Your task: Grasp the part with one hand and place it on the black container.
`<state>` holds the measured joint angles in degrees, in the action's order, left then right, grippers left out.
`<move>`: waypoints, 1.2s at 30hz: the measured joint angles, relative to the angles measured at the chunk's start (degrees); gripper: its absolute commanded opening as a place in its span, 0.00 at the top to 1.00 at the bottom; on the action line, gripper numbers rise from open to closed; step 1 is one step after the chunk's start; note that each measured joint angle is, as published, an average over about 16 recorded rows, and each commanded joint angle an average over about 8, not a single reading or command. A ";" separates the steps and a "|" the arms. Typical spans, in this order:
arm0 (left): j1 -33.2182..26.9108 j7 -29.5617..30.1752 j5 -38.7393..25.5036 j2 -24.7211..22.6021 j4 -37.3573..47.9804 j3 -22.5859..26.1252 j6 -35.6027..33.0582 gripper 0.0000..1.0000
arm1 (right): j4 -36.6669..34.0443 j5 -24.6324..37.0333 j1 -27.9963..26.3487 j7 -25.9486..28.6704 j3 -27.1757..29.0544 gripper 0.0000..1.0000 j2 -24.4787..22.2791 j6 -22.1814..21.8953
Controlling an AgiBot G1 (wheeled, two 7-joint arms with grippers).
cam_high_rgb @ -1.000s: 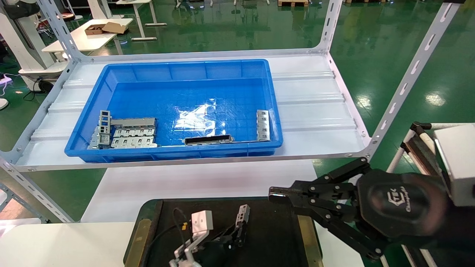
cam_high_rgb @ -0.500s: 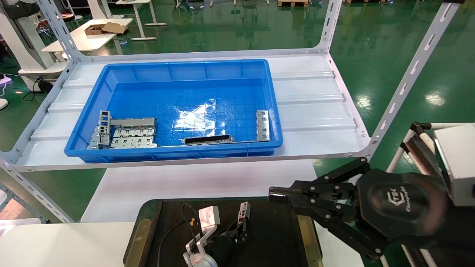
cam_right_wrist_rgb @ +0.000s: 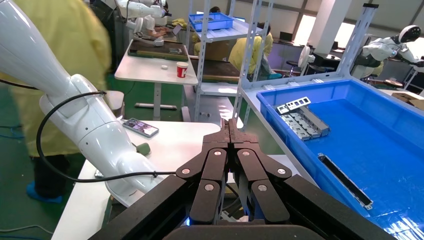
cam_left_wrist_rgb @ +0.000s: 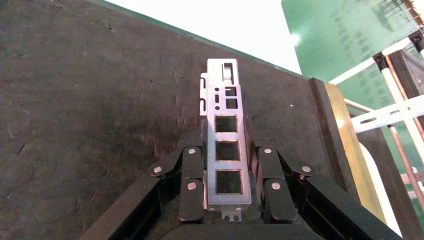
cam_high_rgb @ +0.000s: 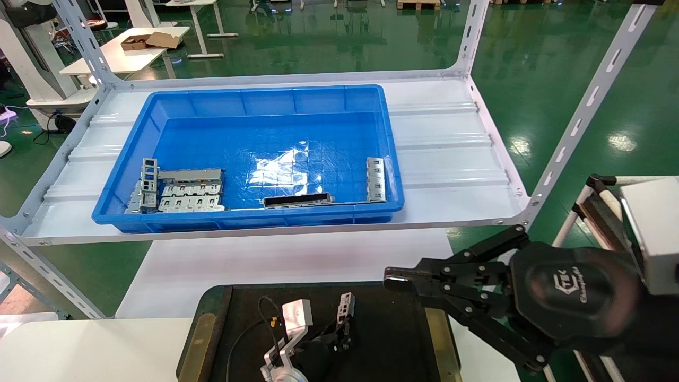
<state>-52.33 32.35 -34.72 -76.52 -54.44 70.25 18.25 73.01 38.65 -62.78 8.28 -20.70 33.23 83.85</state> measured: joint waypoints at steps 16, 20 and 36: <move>-0.68 1.46 0.02 0.48 -0.38 0.33 -0.84 0.00 | 0.00 -0.01 0.00 -0.01 -0.01 0.00 0.00 0.00; -0.88 1.65 -0.78 1.82 -2.24 -0.06 -1.68 0.00 | 0.00 -0.01 0.00 -0.01 -0.02 0.00 -0.01 -0.01; -0.20 0.01 -7.62 16.18 -16.56 -5.96 -16.68 0.00 | 0.00 -0.02 -0.01 -0.01 -0.03 0.00 -0.01 -0.01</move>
<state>-52.54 32.36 -42.34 -60.34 -71.00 64.29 1.56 73.01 38.63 -62.79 8.26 -20.73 33.22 83.84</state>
